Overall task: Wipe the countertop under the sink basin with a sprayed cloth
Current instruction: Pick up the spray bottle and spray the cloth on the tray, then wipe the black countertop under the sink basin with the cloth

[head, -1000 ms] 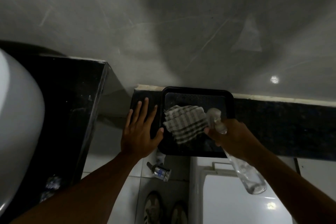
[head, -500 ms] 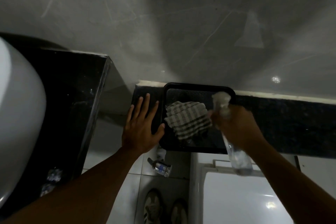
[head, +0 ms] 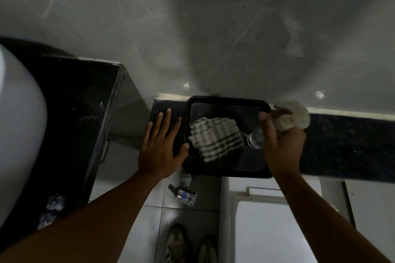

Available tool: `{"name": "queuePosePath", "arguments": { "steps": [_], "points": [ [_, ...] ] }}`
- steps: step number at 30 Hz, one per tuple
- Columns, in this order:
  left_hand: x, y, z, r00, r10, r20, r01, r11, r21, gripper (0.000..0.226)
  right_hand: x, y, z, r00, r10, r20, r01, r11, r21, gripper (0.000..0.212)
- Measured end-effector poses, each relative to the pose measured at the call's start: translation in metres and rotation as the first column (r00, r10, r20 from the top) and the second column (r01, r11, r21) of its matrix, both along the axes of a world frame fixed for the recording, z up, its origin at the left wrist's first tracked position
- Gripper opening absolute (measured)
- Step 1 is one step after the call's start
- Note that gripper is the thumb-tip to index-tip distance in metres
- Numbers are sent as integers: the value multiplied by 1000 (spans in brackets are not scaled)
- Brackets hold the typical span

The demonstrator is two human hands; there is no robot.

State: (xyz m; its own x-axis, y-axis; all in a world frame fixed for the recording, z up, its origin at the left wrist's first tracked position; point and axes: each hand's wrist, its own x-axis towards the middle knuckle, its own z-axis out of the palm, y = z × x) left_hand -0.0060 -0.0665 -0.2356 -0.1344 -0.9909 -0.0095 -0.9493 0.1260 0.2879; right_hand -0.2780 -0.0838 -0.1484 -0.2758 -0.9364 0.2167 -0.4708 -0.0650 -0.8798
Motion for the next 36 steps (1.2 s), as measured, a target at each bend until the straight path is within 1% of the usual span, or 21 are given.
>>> {"name": "queuePosePath", "arguments": {
  "steps": [1,2,7,10,12,14,15,16,17,18,20,21,22,25,27,30,32,33,34,35,36],
  "points": [
    [0,1,0,1000,-1,2,1,1000,0,74,-1,2,-1,1000,-3,-1,3,1000,5,19],
    [0,1,1,1000,-3,4,3,1000,-1,74,-2,4,-3,1000,-9,4,9,1000,22,24],
    [1,0,1,1000,-8,12,8,1000,0,75,0,23,-17,995,-43,89,26,983,183,77],
    [1,0,0,1000,-13,22,13,1000,14,75,8,48,-25,984,-118,133,92,978,185,97],
    [0,-2,1,999,-21,28,20,999,30,78,17,65,-29,968,-217,128,189,961,203,106],
    [0,-3,4,1000,-19,-4,20,997,68,84,29,82,-31,952,-299,61,288,947,143,99],
    [-1,-3,7,999,-12,-46,16,996,90,88,34,90,-33,951,-309,6,307,949,74,89],
    [-3,0,10,996,-9,-87,18,995,100,90,40,95,-34,956,-287,-61,288,957,13,79],
    [-6,3,14,994,-24,-104,33,996,85,91,46,99,-35,961,-230,-151,231,973,-14,69],
    [-10,8,18,994,-62,-91,66,997,47,90,53,101,-36,954,-136,-267,141,990,1,62],
    [-22,15,24,985,-168,-49,167,986,-20,85,63,93,-42,868,110,-485,-64,992,112,58],
    [-29,16,27,974,-223,-40,222,974,-35,82,66,85,-44,814,205,-544,-119,975,189,59],
    [-36,16,29,963,-270,-28,269,963,-37,79,68,74,-45,775,269,-571,-133,954,268,60],
    [-49,14,30,946,-321,49,321,947,10,69,68,46,-47,719,375,-585,-84,883,462,61],
    [-52,14,29,950,-304,77,300,952,58,67,71,37,-44,720,388,-576,-51,857,513,59],
    [-53,15,29,954,-293,55,287,953,96,67,78,28,-31,832,293,-472,-11,858,513,56],
    [-53,15,31,952,-304,42,298,949,106,68,81,19,-22,921,159,-357,67,836,544,62],
    [-52,15,32,951,-307,33,303,948,101,68,82,14,-17,941,114,-318,98,809,580,66],
    [-51,16,33,951,-309,20,305,947,97,67,83,10,-12,952,109,-284,95,781,618,65],
    [-49,18,34,951,-308,8,306,947,99,67,84,6,-7,965,131,-228,50,761,646,58],
    [-47,20,36,954,-301,-3,300,949,98,67,85,5,-3,979,148,-137,-22,752,659,48]
  ]
}}
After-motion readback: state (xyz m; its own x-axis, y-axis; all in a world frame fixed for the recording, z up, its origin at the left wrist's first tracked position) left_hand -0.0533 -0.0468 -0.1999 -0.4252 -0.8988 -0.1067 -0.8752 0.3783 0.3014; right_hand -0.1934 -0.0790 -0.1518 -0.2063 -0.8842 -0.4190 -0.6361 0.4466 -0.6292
